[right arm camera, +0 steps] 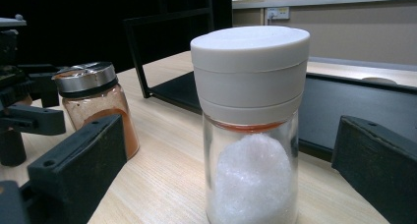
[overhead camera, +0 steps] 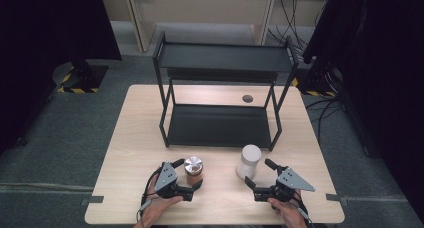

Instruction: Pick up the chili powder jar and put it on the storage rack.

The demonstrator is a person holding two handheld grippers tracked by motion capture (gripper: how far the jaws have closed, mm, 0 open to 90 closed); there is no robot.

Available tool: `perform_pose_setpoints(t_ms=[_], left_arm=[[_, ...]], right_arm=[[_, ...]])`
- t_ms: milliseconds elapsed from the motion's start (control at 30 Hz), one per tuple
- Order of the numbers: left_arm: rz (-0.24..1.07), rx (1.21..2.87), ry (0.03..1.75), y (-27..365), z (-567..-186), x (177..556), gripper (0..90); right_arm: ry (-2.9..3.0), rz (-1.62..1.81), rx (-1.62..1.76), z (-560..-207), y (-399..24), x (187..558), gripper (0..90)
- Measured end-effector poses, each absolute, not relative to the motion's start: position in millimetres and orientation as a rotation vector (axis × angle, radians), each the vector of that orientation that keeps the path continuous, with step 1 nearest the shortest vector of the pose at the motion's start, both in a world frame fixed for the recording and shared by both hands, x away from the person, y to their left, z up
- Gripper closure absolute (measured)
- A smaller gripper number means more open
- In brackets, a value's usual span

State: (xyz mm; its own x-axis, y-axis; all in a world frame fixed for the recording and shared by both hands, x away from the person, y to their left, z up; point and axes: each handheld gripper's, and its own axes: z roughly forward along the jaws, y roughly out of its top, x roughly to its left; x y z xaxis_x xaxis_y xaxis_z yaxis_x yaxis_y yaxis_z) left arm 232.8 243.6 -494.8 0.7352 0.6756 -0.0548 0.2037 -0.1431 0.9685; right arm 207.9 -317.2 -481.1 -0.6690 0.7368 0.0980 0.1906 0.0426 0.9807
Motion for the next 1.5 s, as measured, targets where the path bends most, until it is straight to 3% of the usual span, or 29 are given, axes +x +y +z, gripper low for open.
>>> perform_pose_setpoints(t_ms=[333, 467, 600, 1500], left_arm=[[0.477, 1.729, 0.712, 235.9, -491.8, 240.2, 6.5], [0.469, 1.742, 0.707, 234.0, -490.2, 243.3, 15.2], [0.474, 1.756, 0.709, 233.3, -488.3, 245.2, 29.6], [0.494, 1.739, 0.694, 235.9, -467.7, 238.8, 30.3]], right_arm=[[1.888, 1.672, 0.937, -481.4, -317.4, 208.2, 0.3], [1.885, 1.674, 0.936, -481.7, -317.8, 208.1, 0.3], [1.888, 1.674, 0.935, -481.7, -317.5, 207.8, 0.3], [1.898, 1.682, 0.926, -481.9, -316.5, 207.4, 0.3]])
